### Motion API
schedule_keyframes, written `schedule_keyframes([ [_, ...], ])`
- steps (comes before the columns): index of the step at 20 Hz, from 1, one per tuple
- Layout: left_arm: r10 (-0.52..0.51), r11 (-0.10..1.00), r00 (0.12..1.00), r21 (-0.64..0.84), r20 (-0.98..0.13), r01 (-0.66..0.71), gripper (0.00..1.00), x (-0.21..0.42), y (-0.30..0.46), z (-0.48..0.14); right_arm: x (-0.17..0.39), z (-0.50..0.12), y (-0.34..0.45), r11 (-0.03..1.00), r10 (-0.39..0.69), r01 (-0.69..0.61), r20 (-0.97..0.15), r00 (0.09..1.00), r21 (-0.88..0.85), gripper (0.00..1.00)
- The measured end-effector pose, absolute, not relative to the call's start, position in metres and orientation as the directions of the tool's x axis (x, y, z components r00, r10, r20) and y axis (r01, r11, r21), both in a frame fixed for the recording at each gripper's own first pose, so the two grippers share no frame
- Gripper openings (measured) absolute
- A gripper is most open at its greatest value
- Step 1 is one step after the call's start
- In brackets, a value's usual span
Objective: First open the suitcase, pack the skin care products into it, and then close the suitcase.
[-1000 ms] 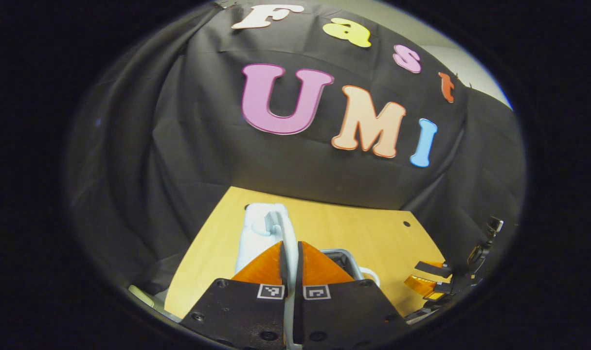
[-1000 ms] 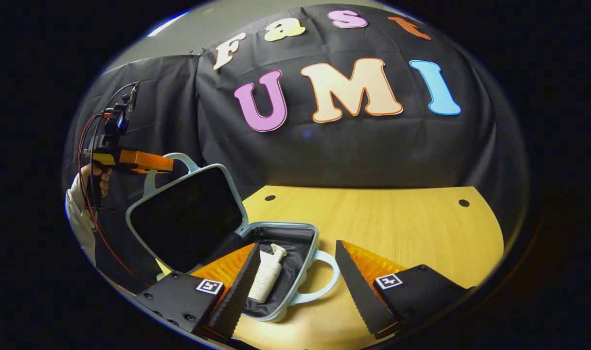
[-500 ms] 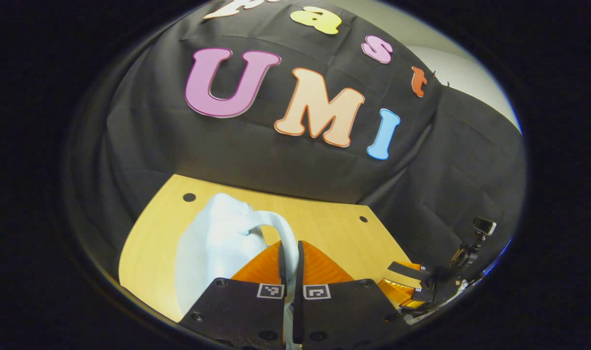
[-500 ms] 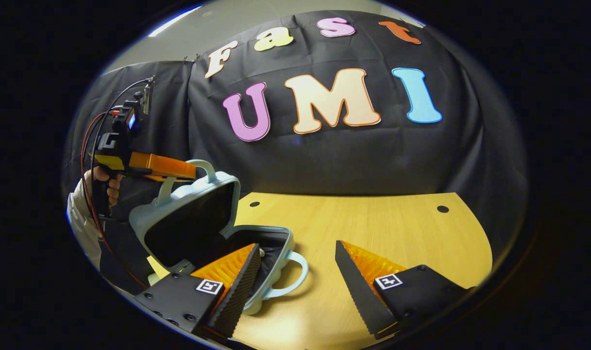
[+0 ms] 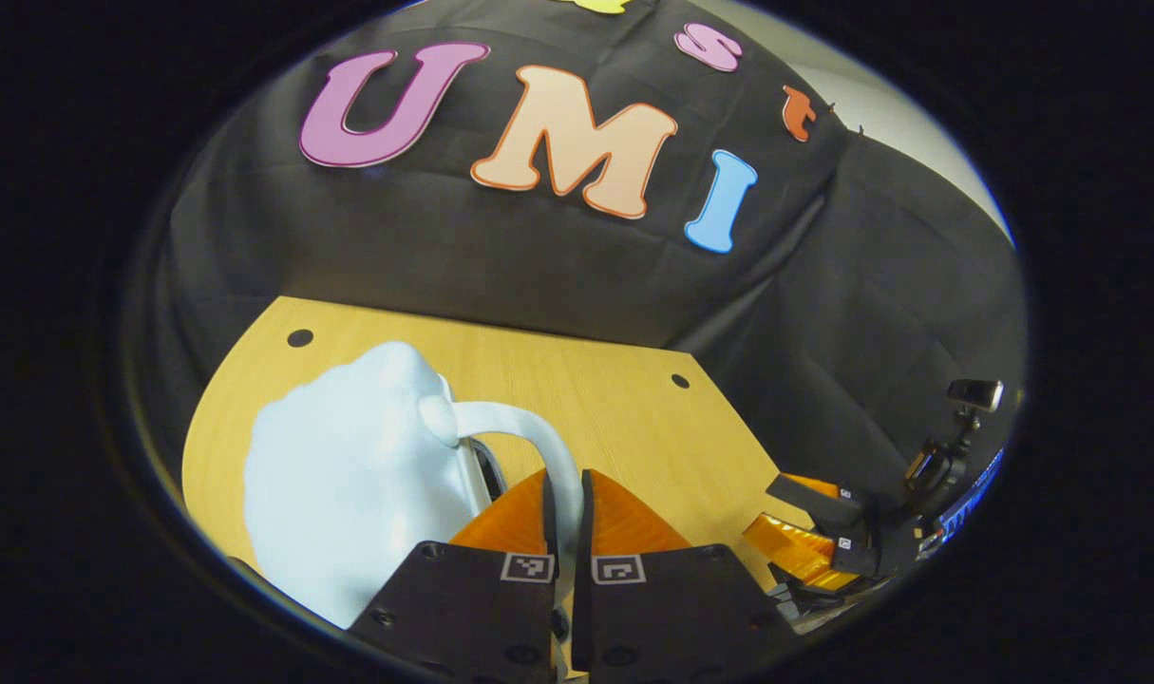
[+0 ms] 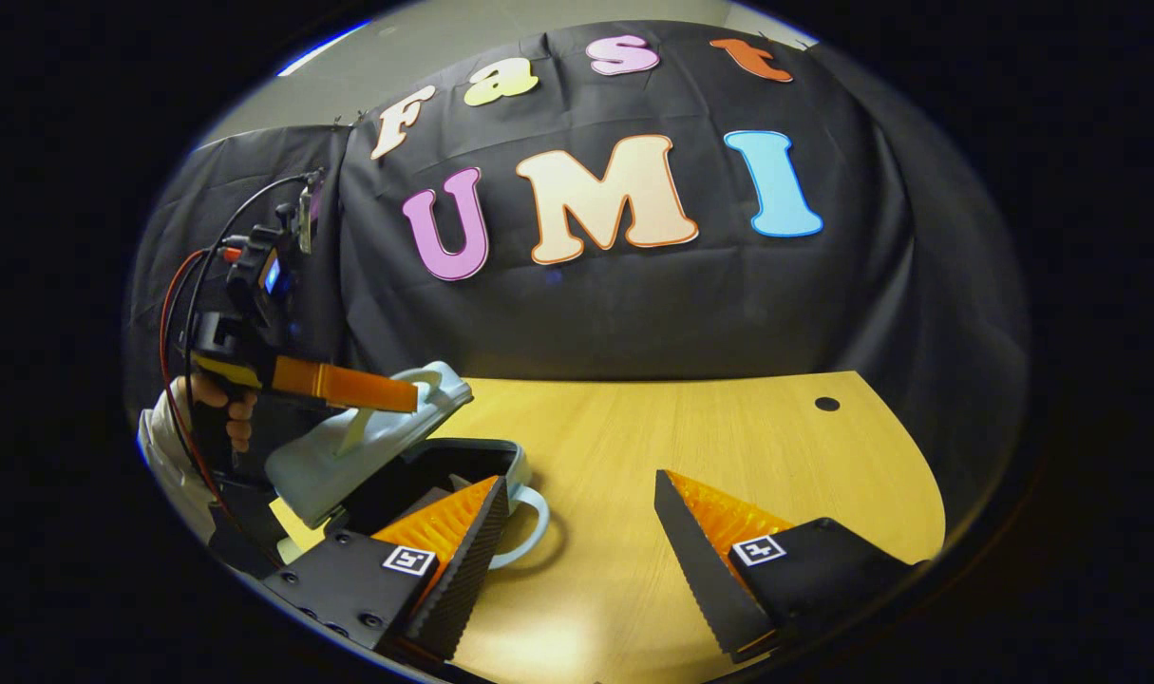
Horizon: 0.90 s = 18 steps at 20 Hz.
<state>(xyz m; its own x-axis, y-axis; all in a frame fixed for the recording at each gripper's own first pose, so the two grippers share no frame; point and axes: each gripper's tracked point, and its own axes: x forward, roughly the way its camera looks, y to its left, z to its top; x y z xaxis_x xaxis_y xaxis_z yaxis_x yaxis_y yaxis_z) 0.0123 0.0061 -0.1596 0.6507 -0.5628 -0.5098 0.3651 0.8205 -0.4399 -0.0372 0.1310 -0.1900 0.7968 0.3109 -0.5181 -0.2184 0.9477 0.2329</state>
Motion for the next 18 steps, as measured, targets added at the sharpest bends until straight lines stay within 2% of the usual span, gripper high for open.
schedule_keyframes([
  [8, -0.538, 0.843, 0.548, -0.396, -0.640, 0.365, 0.00, -0.011, -0.040, -0.243, -0.042, -0.195, 0.090, 0.960, 0.273, -0.187, -0.540, 0.796, 0.210, 0.97],
  [12, -0.492, 0.869, 0.512, -0.360, -0.704, 0.340, 0.05, -0.018, -0.053, -0.286, -0.042, -0.197, 0.070, 0.964, 0.257, -0.169, -0.546, 0.797, 0.207, 0.97],
  [14, -0.467, 0.883, 0.532, -0.341, -0.706, 0.322, 0.10, -0.020, -0.058, -0.288, -0.038, -0.194, 0.063, 0.966, 0.247, -0.159, -0.540, 0.805, 0.205, 0.97],
  [15, -0.476, 0.879, 0.553, -0.351, -0.684, 0.322, 0.16, -0.020, -0.068, -0.279, -0.036, -0.192, 0.060, 0.967, 0.241, -0.153, -0.532, 0.812, 0.204, 0.97],
  [18, -0.448, 0.894, 0.672, -0.304, -0.589, 0.330, 0.93, -0.025, -0.080, -0.248, -0.023, -0.176, 0.054, 0.972, 0.210, -0.127, -0.487, 0.848, 0.199, 0.98],
])
